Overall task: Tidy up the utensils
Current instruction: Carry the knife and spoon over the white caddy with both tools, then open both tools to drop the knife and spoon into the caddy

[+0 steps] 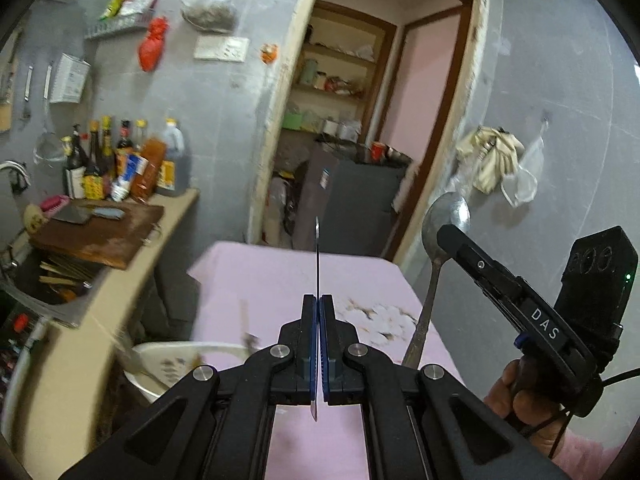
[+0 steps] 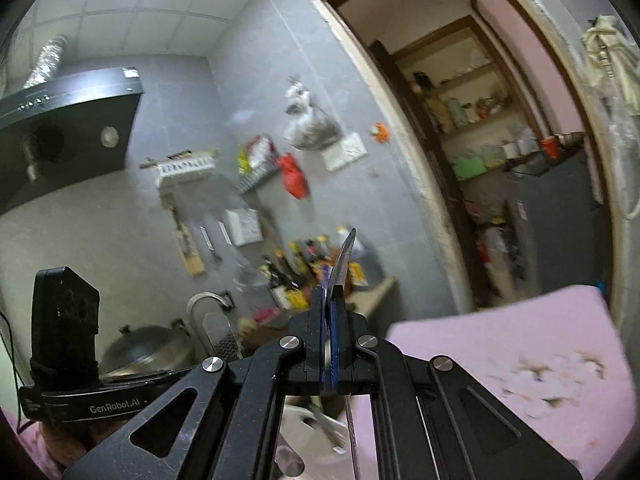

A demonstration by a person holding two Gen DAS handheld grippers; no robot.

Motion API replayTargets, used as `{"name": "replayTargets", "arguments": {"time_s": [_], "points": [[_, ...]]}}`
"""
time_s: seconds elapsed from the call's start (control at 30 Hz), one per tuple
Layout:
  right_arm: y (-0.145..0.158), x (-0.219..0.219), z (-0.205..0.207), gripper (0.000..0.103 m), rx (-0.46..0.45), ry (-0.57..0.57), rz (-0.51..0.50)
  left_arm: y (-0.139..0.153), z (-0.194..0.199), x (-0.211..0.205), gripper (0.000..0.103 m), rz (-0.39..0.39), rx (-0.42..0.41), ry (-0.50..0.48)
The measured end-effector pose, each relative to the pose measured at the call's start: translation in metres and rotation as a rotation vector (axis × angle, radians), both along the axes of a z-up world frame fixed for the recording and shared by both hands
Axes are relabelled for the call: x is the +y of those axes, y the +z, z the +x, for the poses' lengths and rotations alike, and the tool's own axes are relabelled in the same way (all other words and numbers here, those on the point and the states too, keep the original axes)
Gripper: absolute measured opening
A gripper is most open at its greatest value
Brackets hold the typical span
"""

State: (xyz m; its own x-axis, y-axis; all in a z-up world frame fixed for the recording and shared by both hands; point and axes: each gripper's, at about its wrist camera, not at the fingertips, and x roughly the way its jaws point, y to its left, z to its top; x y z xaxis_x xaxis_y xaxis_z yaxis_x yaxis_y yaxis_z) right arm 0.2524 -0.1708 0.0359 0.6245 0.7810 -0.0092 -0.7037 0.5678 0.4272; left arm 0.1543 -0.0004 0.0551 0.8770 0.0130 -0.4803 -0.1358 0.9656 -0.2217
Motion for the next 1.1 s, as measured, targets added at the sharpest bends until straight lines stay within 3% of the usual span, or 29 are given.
{"name": "replayTargets", "arguments": {"time_s": [0.23,0.5,0.87,1.1], "points": [[-0.014,0.050,0.012,0.002,0.033,0.038,0.077,0.009,-0.013,0.055,0.002,0.038,-0.029,0.089],[-0.054,0.072,0.025,0.002,0.105,-0.026,0.082,-0.018,-0.003,0.102,0.002,0.032,0.002,0.119],[-0.096,0.086,0.026,0.003,0.205,-0.051,0.020,-0.057,0.011,0.095,0.002,0.088,0.079,0.053],[-0.099,0.085,0.019,0.003,0.228,-0.016,-0.061,-0.064,0.008,0.099,0.002,0.031,0.099,0.041]]}}
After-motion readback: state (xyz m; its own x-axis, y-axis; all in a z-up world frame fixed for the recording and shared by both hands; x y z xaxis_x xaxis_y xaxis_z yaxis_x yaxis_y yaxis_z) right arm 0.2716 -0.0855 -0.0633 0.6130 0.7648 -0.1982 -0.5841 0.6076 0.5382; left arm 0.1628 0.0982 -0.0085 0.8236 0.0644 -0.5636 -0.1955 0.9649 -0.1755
